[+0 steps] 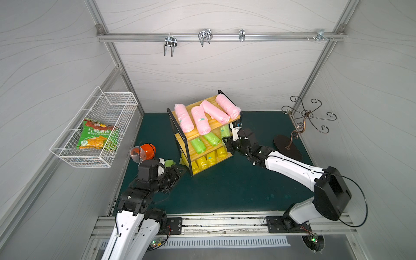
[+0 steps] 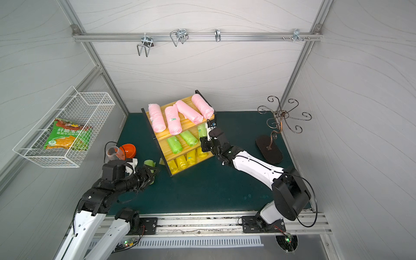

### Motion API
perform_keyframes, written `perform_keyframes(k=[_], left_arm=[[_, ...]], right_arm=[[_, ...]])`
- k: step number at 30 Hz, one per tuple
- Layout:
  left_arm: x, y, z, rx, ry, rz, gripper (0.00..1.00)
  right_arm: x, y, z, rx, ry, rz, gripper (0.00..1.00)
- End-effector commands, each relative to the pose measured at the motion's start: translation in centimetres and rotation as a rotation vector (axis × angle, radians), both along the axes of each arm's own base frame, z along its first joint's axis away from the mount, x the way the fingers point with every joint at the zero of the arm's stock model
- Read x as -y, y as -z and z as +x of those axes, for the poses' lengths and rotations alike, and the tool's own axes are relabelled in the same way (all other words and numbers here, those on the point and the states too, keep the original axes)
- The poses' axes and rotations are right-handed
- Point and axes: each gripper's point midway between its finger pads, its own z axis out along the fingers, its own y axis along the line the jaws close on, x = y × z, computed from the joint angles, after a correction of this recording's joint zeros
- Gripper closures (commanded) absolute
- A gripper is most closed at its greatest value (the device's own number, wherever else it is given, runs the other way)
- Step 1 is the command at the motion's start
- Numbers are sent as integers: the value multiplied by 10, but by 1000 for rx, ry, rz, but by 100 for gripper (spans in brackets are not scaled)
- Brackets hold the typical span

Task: Sort the rolls of trash bags by color and place them on the shelf
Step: Place the roll of trash bags on the shelf.

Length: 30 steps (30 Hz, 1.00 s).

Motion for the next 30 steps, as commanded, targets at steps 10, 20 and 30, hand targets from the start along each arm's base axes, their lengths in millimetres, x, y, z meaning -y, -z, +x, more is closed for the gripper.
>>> perform_keyframes(k=[10,20,30], left_arm=[[0,-6,2,44,10,11,31],[0,-6,1,46,12,12,31],[-6,-1,2,41,11,65,23]], right_arm=[[-52,-25,-25,16,-228,57,61],[-34,-29,-27,9,-174,-9,44],[-17,-43,-35,39,-159,-19,24]])
